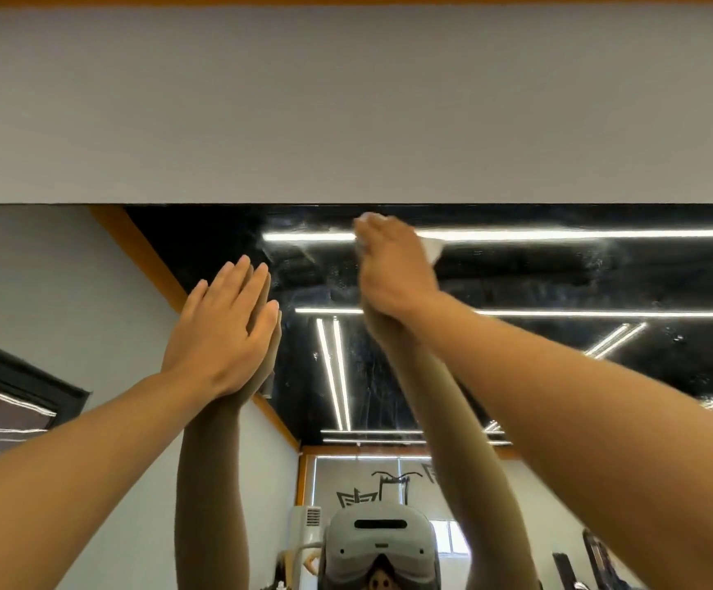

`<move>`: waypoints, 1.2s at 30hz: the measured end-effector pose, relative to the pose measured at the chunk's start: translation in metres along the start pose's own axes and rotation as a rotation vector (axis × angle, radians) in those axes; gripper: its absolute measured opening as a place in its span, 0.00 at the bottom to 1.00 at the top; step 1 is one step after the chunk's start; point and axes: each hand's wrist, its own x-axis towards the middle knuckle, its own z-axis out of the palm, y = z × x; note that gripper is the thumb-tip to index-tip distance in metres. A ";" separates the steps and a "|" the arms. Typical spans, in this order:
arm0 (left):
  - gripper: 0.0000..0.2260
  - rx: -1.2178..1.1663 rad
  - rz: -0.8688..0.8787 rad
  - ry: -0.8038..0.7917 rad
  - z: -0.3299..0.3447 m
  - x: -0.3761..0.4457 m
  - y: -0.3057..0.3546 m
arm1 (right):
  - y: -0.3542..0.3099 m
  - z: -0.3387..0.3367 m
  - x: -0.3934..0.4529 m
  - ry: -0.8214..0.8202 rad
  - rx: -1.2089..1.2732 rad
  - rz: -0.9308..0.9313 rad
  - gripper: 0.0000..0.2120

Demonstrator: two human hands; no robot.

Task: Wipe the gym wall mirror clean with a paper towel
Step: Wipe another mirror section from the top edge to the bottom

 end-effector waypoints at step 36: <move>0.30 -0.081 -0.079 -0.027 -0.022 -0.039 -0.023 | -0.109 0.038 0.011 -0.290 -0.066 -0.145 0.30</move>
